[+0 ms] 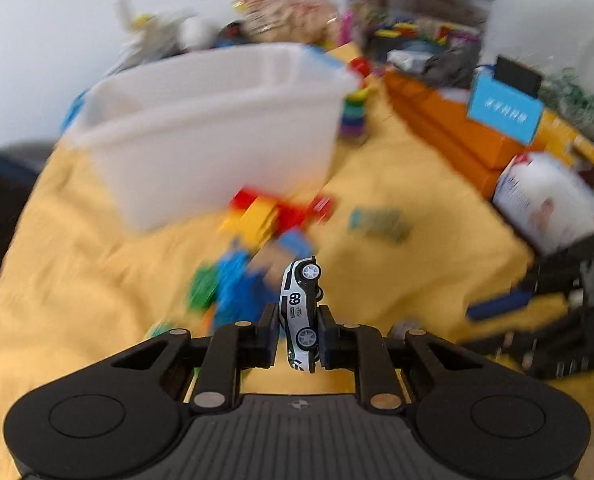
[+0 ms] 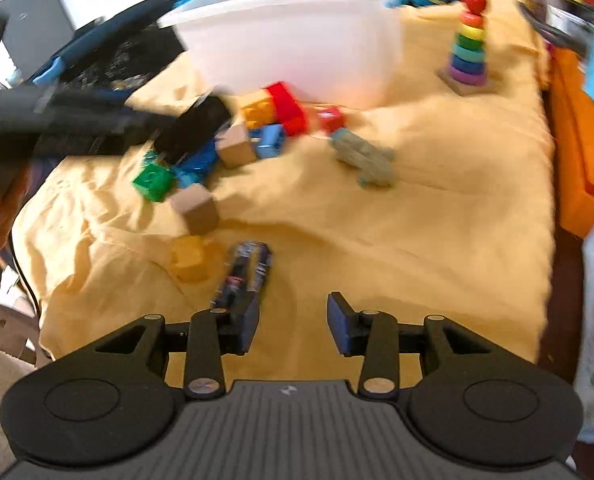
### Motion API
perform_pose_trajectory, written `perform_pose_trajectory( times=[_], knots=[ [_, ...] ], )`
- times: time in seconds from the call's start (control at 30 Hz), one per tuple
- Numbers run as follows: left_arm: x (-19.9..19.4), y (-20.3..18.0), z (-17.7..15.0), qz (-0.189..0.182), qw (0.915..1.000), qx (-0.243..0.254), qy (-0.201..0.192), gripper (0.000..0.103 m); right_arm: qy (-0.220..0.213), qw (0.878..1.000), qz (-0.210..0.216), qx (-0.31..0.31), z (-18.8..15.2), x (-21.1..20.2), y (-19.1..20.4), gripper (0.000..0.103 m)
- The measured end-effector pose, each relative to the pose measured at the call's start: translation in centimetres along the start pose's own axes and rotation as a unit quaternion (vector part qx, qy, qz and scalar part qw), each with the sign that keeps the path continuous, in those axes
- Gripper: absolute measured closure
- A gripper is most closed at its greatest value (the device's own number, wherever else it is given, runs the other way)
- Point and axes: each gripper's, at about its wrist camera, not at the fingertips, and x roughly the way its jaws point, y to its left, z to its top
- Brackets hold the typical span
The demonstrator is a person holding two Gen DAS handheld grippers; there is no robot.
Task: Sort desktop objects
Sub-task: 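Grasp a white-and-green car with the left gripper while the right grasps a black-yellow car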
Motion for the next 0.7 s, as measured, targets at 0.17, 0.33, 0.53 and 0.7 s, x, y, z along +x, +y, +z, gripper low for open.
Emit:
perform_pose_trajectory(
  times=[0.17,0.33,0.53,0.7],
  knots=[
    [-0.1,-0.7,-3.5,0.084,0.9928,0.079,0.032,0.081,0.007,0.999,0.016,-0.030,0.7,1.1,1.8,0.060],
    [0.4,-2.9,-5.0,0.113,0.9810,0.148,0.055,0.079,0.010,0.999,0.021,-0.042,1.0,1.7,2.7,0.058],
    [-1.1,-4.1,-5.3,0.052,0.9901,0.122,0.047,0.070,0.008,0.999,0.012,-0.033,1.1,1.7,2.9,0.057],
    [-1.7,-2.3,-4.8,0.039,0.9966,0.063,0.035,0.065,0.004,1.000,0.019,-0.015,1.1,1.5,2.5,0.056]
  ],
)
